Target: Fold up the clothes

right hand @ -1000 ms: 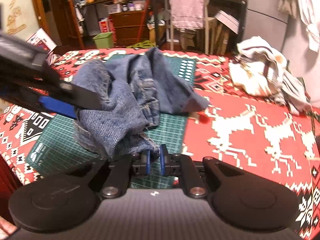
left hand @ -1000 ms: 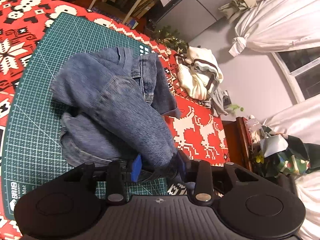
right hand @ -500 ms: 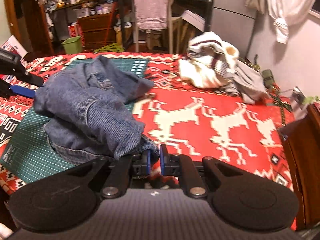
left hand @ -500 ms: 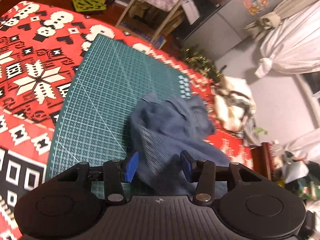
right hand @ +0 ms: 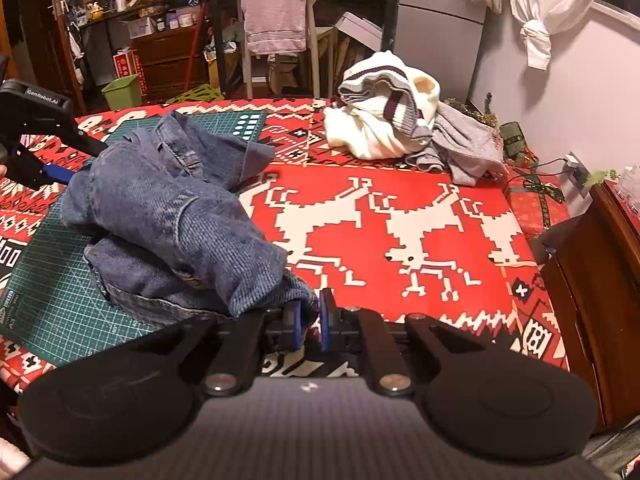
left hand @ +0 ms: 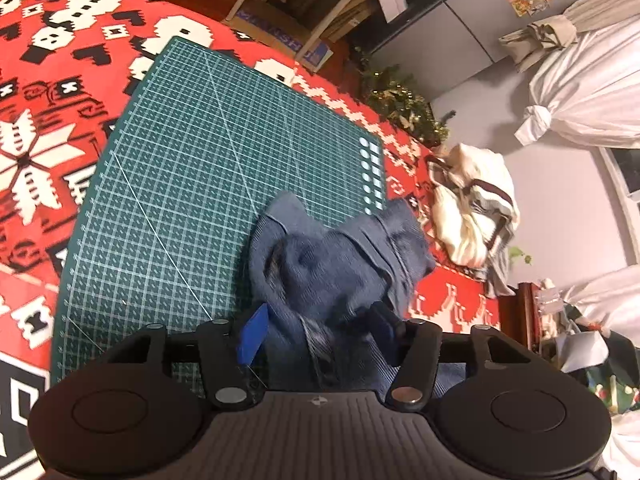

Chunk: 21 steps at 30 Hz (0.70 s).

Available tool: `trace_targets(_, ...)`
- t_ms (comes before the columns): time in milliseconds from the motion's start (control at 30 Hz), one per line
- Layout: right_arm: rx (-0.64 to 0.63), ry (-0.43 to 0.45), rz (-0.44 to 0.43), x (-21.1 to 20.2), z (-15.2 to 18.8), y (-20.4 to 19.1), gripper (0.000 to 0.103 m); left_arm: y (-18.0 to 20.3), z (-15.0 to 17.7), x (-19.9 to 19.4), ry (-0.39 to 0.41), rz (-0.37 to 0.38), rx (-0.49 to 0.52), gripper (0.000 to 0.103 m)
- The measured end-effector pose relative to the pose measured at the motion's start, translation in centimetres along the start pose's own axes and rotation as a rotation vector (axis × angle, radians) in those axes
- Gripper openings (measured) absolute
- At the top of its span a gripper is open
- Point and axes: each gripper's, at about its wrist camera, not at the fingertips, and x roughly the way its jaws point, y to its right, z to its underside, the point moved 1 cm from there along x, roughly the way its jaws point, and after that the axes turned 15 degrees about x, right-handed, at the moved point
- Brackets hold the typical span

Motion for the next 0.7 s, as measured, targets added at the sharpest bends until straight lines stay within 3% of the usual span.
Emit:
trace_targets(200,-0.004,-0.003,0.006,0.2,-0.1,-0.4,0.009,-0.1,-0.6,3.3,-0.093,-0.015,0.008,0.062)
trace_targets(300,-0.008,0.000,-0.001,0.1,-0.4,-0.9,0.009,-0.3,-0.4,3.6,-0.074,-0.003,-0.017,0.047)
trace_targets(367,-0.020,0.005,-0.007,0.1,-0.7,-1.3,0.009,-0.3,-0.4,3.0,-0.044,-0.010,-0.013,0.030)
trace_targets(467,-0.047,0.013,-0.012,0.4,-1.6,-2.3,0.009,-0.4,-0.7,1.6,0.001,-0.010,-0.022,0.018)
trace_targets(700,-0.101,0.046,-0.068,3.4,-5.7,-5.4,0.009,-0.7,-3.4,-3.8,0.171,-0.045,0.007,0.014)
